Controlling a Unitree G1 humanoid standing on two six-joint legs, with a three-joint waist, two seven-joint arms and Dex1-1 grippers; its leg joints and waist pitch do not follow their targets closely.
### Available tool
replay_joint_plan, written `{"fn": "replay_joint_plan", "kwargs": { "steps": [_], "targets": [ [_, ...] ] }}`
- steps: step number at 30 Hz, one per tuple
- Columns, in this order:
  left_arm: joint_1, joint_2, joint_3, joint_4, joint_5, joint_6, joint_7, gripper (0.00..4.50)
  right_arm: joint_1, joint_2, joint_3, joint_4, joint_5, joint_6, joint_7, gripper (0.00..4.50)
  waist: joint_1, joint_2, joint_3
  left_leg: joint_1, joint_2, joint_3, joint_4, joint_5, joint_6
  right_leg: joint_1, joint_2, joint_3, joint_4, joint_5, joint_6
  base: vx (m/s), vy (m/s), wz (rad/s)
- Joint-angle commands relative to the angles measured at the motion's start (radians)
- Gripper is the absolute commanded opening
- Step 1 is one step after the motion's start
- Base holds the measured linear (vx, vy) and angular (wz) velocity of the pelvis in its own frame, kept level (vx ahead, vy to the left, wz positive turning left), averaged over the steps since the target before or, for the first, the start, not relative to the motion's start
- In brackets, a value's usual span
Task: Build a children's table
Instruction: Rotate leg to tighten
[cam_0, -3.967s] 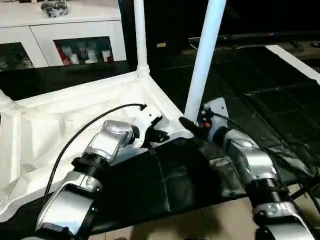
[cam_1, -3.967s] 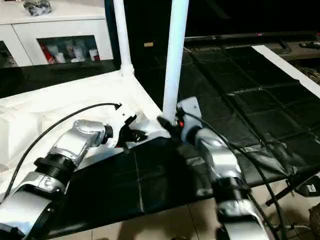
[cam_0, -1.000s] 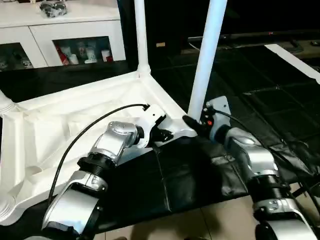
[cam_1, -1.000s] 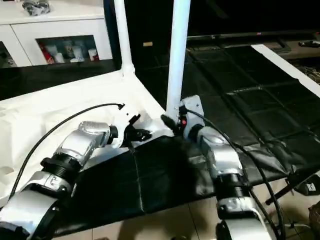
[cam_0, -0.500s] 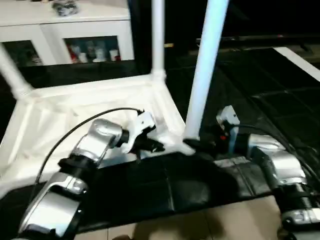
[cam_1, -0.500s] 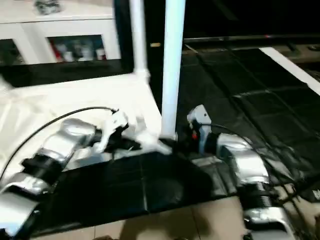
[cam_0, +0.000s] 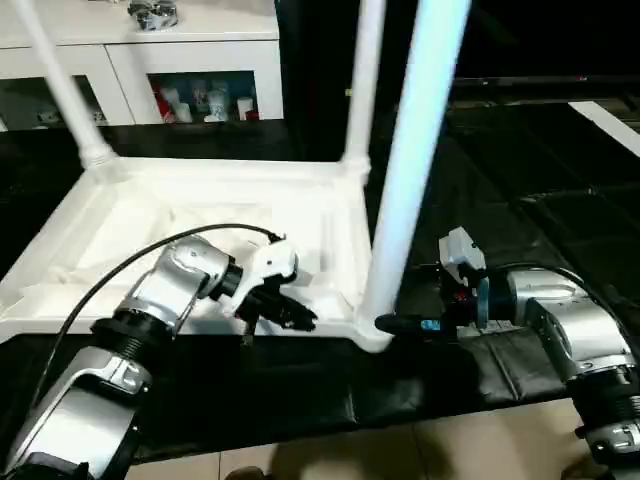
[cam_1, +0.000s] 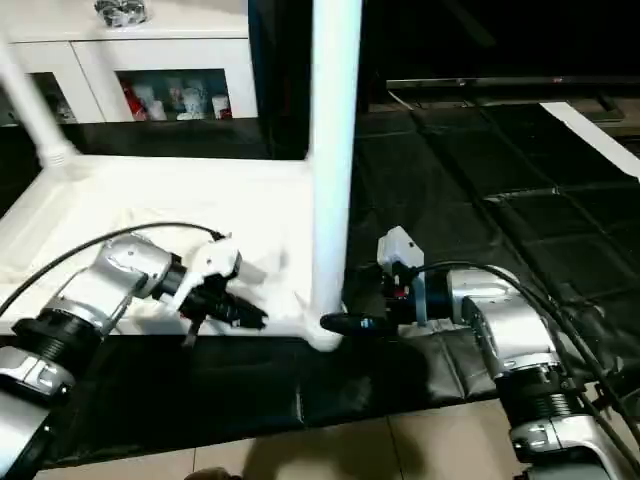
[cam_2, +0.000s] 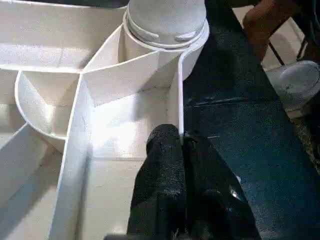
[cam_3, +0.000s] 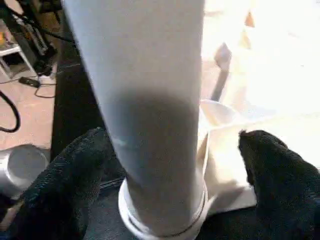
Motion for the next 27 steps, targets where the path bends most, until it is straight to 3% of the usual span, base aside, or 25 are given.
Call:
{"fn": "replay_joint_plan", "kwargs": {
  "steps": [1,6,21,22,27],
  "targets": [
    [-0.009,-0.006,-0.017,-0.049,-0.018,-0.027,-0.051,0.00,-0.012,-0.008,0.014,0.012,0.017,0.011,0.023,3.96,-0.005,-0.006,-0.075,0.014,0.048,-0.018,-0.067,-0.165,0.055,0.058,-0.067,0.055,-0.063,-0.225,-0.220,0.000,0.000,0.00],
    [-0.005,-0.006,-0.022,-0.042,-0.009,-0.042,-0.045,0.00,-0.017,-0.010,0.023,0.021,0.025,0.021,0.055,3.51,-0.005,-0.004,-0.074,0.015,0.048,-0.018,-0.067,-0.176,0.051,0.057,-0.067,0.054,-0.067,-0.259,-0.209,0.000,0.000,0.00],
    [-0.009,-0.014,-0.020,-0.031,0.000,-0.047,-0.014,0.00,-0.011,-0.004,0.040,0.022,0.038,0.045,0.082,2.37,-0.004,-0.007,-0.075,0.015,0.048,-0.018,-0.066,-0.161,0.054,0.056,-0.066,0.054,-0.064,-0.248,-0.211,0.000,0.000,0.00],
    [-0.008,-0.016,-0.019,-0.030,0.000,-0.046,-0.008,0.00,-0.007,0.001,0.037,0.017,0.047,0.053,0.081,2.14,-0.004,-0.007,-0.075,0.015,0.048,-0.018,-0.066,-0.162,0.054,0.056,-0.066,0.054,-0.065,-0.251,-0.210,0.000,0.000,0.00],
    [-0.011,-0.050,0.001,-0.017,0.002,0.001,0.068,0.00,0.022,0.025,0.035,-0.033,0.053,0.087,0.022,2.06,-0.004,-0.010,-0.074,0.014,0.047,-0.017,-0.066,-0.163,0.052,0.056,-0.067,0.055,-0.066,-0.267,-0.203,0.000,0.000,0.00]
  ]
}}
